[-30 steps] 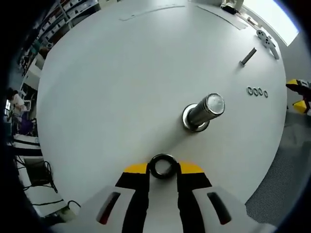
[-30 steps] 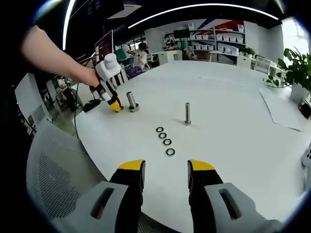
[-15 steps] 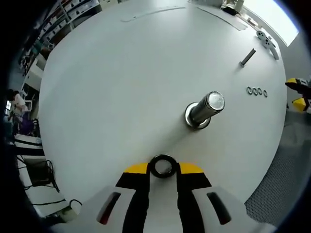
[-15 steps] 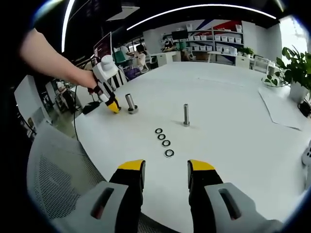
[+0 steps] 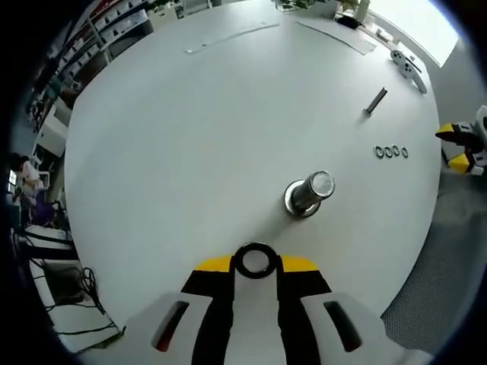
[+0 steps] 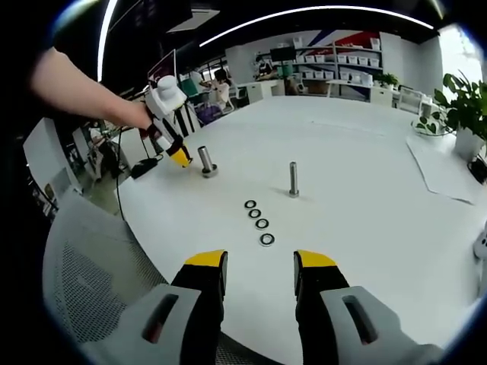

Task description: Place the washer onto the threaded stud by aligning its center hole with the stud, sliding it down to the base, and recovering from edge contact or off-axis alignment until the washer reaches the visible bottom stop.

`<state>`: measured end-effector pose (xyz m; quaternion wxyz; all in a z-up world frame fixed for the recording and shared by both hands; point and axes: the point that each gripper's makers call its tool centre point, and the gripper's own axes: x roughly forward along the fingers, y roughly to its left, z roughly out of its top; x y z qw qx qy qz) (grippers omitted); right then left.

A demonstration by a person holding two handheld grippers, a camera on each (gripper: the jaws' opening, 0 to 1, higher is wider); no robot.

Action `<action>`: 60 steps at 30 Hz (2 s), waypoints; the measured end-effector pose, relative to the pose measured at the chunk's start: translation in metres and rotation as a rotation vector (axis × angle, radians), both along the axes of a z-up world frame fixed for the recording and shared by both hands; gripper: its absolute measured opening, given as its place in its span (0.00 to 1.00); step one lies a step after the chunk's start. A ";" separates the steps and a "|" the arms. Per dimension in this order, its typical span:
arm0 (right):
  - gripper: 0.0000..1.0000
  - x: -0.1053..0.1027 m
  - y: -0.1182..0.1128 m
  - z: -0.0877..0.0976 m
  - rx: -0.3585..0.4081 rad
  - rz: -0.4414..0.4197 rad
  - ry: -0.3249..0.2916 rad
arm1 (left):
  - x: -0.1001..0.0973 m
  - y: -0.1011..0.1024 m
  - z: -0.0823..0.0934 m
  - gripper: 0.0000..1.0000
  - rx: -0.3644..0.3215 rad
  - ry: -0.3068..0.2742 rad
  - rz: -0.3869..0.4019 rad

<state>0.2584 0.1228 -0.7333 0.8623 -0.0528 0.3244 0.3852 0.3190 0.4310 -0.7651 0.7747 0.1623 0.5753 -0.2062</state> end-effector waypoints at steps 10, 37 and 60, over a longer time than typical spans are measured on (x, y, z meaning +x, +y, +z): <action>0.37 -0.001 0.000 -0.001 -0.002 0.002 0.006 | 0.012 -0.014 0.026 0.18 -0.027 -0.042 -0.075; 0.37 0.000 -0.001 0.000 0.002 -0.006 0.001 | 0.020 -0.064 0.044 0.18 -0.049 -0.025 -0.260; 0.37 0.003 -0.002 0.003 0.018 -0.018 -0.008 | 0.021 -0.068 0.032 0.18 -0.003 0.016 -0.310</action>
